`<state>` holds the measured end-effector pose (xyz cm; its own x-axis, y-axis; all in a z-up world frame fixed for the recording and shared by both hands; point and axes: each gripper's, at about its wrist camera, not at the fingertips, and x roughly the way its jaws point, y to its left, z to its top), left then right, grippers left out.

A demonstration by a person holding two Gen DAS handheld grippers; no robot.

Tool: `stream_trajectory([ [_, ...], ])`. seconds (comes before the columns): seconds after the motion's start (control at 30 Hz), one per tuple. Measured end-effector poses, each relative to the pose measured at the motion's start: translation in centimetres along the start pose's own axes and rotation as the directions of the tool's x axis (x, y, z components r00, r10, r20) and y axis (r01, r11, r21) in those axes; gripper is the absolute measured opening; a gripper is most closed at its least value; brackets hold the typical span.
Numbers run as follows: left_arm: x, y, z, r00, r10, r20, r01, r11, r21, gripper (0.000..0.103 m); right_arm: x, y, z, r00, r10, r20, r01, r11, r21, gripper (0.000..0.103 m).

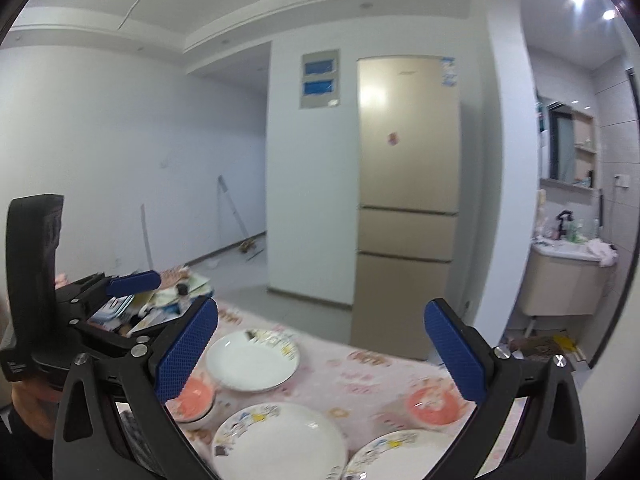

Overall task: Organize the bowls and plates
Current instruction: 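Move the right gripper to the second pink strawberry bowl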

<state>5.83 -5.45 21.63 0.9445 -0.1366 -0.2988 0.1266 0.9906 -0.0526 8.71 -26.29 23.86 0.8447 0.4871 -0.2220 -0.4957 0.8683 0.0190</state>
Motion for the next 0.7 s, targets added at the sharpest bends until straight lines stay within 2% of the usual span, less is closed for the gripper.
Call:
stream_trajectory([
  [0.1,0.4,-1.4,1.5,1.0,-0.017,0.026,0.016,1.0,0.024,0.103,-0.9,-1.7,0.8,0.999,-0.031,0.029,0.031,0.999,0.024,0.103],
  [0.2,1.0,-2.1,2.2,0.998,-0.042,0.044,0.041,0.999,0.027,0.103,-1.2,-3.2,1.2,0.998,-0.026,0.055,0.023,0.998,0.053,0.103],
  [0.27,1.8,-2.4,2.6,0.997,-0.07,0.043,0.069,0.997,0.023,0.103,-1.1,-4.0,1.4,0.998,-0.023,0.056,0.019,0.997,0.075,0.103],
  [0.37,3.2,-2.9,2.8,0.995,-0.094,0.039,0.093,0.995,0.02,0.103,-1.1,-4.8,1.4,0.997,-0.063,0.047,0.061,0.997,0.051,0.103],
  [0.5,5.5,-3.9,2.9,0.991,-0.13,0.024,0.129,0.991,0.024,0.103,-0.8,-6.5,1.0,0.992,-0.123,0.019,0.122,0.992,0.031,0.103],
  [0.7,10.3,-5.5,2.2,0.983,-0.179,-0.042,0.18,0.983,0.031,0.103,0.3,-9.7,-0.6,0.991,-0.129,-0.019,0.13,0.988,0.087,0.103],
])
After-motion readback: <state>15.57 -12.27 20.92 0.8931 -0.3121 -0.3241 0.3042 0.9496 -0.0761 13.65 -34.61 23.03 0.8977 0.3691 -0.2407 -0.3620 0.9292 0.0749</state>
